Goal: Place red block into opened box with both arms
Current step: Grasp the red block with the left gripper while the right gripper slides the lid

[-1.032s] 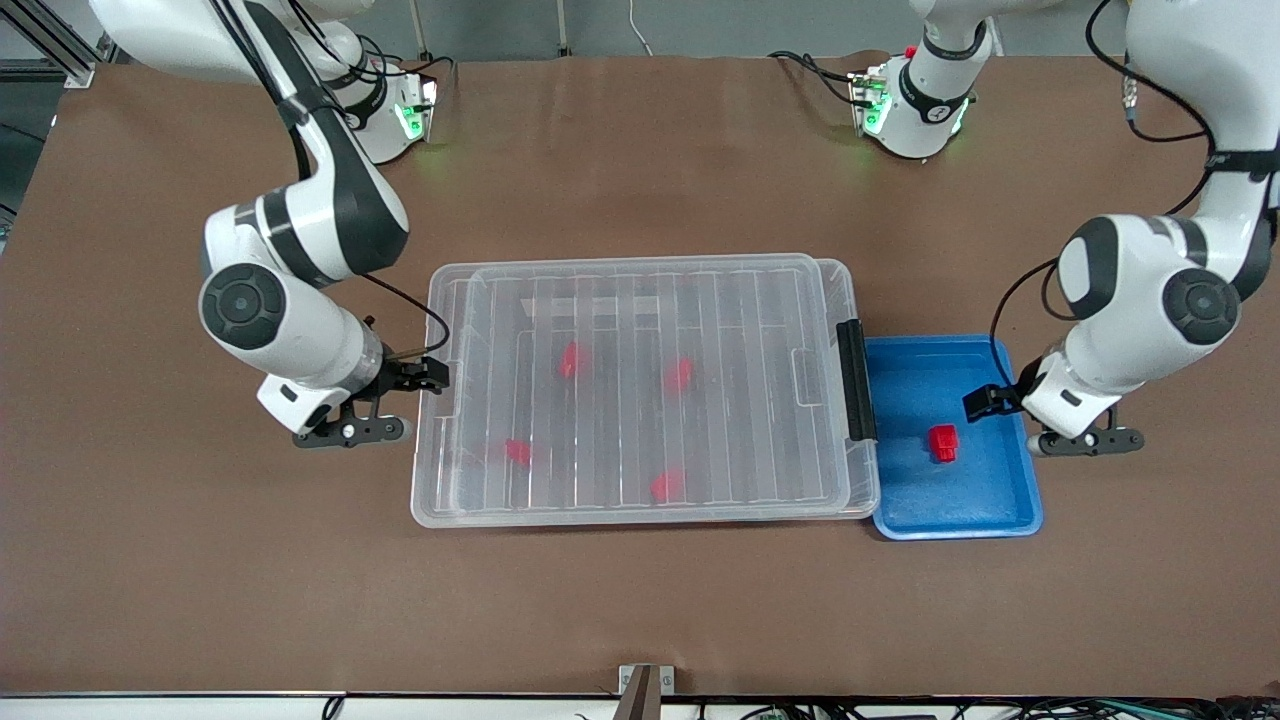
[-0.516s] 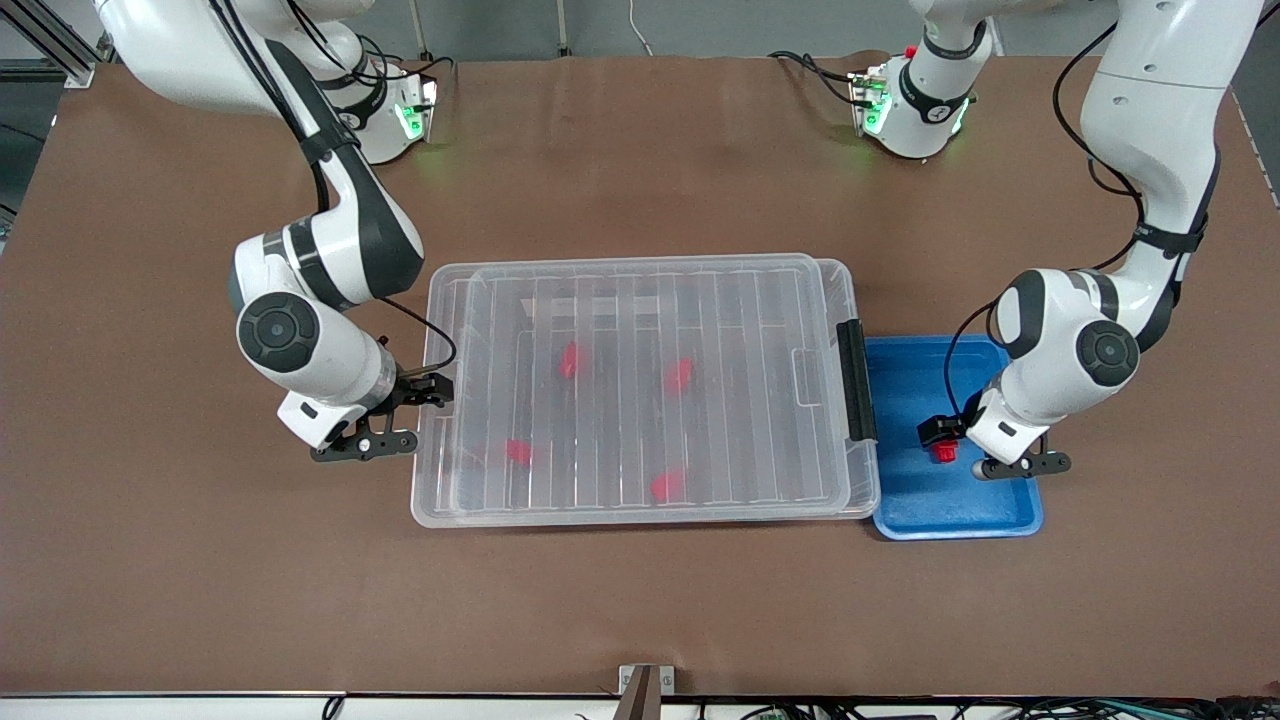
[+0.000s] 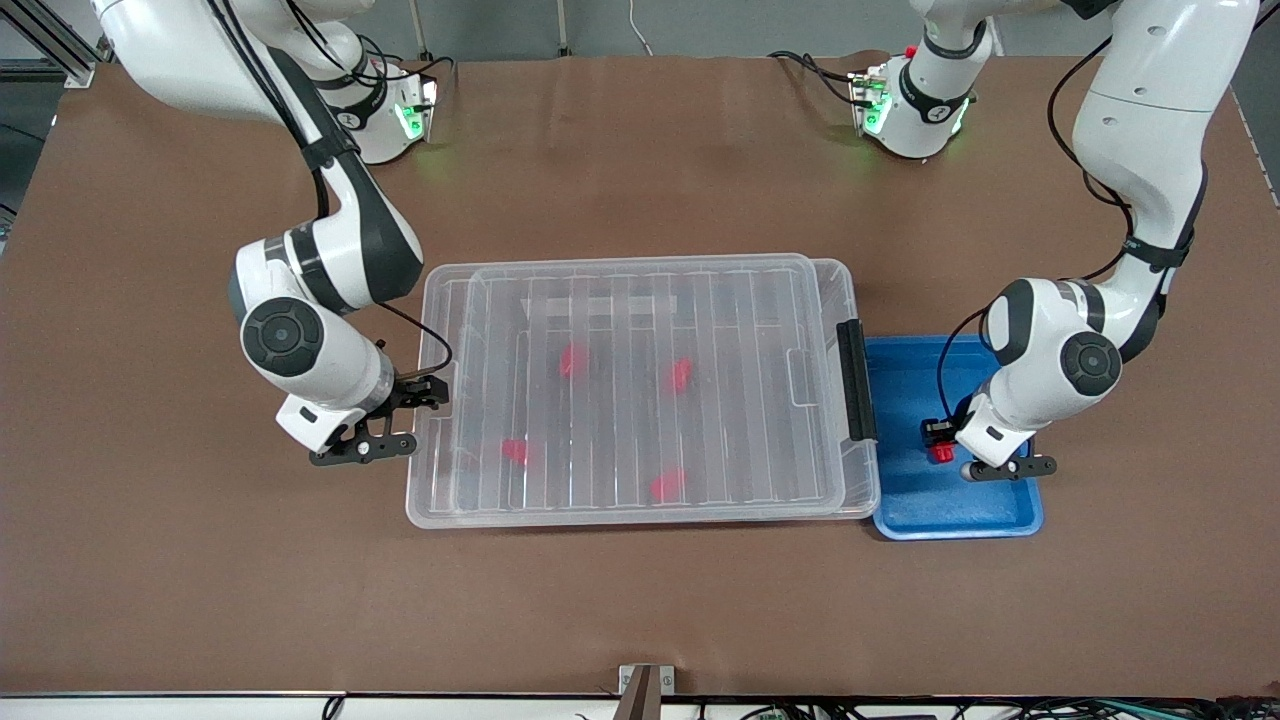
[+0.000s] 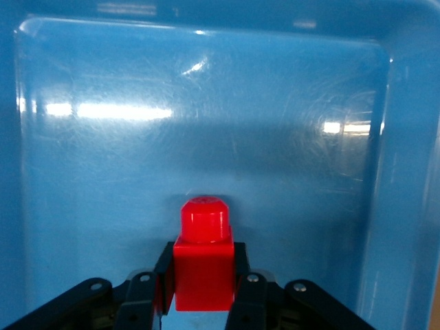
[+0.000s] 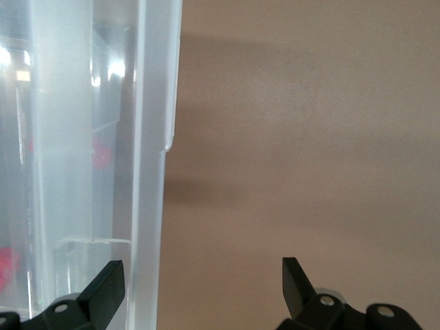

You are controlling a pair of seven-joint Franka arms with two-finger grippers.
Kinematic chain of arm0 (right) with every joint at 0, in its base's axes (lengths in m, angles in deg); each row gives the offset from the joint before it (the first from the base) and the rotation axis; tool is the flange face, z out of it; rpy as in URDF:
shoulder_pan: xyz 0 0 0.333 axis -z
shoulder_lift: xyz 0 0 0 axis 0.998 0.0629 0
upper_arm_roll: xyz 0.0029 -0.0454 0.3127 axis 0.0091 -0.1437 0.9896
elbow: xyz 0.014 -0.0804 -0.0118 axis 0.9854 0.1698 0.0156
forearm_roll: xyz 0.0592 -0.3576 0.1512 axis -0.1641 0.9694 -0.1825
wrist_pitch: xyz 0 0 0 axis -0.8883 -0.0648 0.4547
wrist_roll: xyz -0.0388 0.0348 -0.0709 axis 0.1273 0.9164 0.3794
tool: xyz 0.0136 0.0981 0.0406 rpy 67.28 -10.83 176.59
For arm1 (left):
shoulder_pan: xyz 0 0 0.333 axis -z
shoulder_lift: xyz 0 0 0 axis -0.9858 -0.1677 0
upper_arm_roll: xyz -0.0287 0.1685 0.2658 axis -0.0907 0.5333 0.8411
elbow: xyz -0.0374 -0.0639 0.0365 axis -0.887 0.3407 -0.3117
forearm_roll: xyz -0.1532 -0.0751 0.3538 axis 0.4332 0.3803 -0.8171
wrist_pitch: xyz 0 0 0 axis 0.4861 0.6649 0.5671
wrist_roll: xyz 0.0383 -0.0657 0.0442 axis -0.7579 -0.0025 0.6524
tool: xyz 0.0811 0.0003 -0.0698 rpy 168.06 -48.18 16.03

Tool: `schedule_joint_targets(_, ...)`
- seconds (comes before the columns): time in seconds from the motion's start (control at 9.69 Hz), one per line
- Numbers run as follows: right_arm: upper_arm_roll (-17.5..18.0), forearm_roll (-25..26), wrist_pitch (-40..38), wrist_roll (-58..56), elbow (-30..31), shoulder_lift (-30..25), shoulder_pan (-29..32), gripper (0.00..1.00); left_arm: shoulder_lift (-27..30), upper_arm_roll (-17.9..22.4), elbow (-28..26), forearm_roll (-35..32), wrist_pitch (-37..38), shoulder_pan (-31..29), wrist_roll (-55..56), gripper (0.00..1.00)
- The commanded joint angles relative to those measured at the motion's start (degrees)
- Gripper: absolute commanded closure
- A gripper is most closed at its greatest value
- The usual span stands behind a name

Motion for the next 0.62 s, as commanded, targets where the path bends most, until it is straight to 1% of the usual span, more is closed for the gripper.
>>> schedule_joint_targets(0.0,0.36,1.94,-0.63,-5.18,1.04,-0.55,4.0,0.0,-2.26,-0.02,0.87,-1.61,-0.91,-0.08,2.12,0.87)
schedule_joint_targets(0.1,0.36,2.03,-1.51,-7.64,0.96,-0.81,5.59,0.0,-1.83,-0.28,0.95,-1.69,-0.74,-0.08,2.12,0.95)
schedule_joint_targets(0.21,0.27,2.03,-1.69,-10.53,0.95,-0.9,7.6,0.0,0.44,-0.71,1.04,-1.61,-0.04,0.0,2.12,0.99)
schedule_joint_targets(0.31,0.27,2.12,-2.57,-12.13,0.87,-0.9,8.93,0.0,3.07,-1.24,1.82,-1.61,3.79,0.53,2.21,0.99)
schedule_joint_targets(0.41,0.1,2.73,-3.53,-12.58,0.87,-0.99,9.73,0.0,5.62,-1.86,3.75,-1.61,9.66,0.71,2.39,0.99)
schedule_joint_targets(0.52,0.1,4.3,-4.67,-13.89,0.52,-0.99,10.69,0.0,8.69,-3.6,5.42,-1.52,14.94,0.62,4.48,0.99)
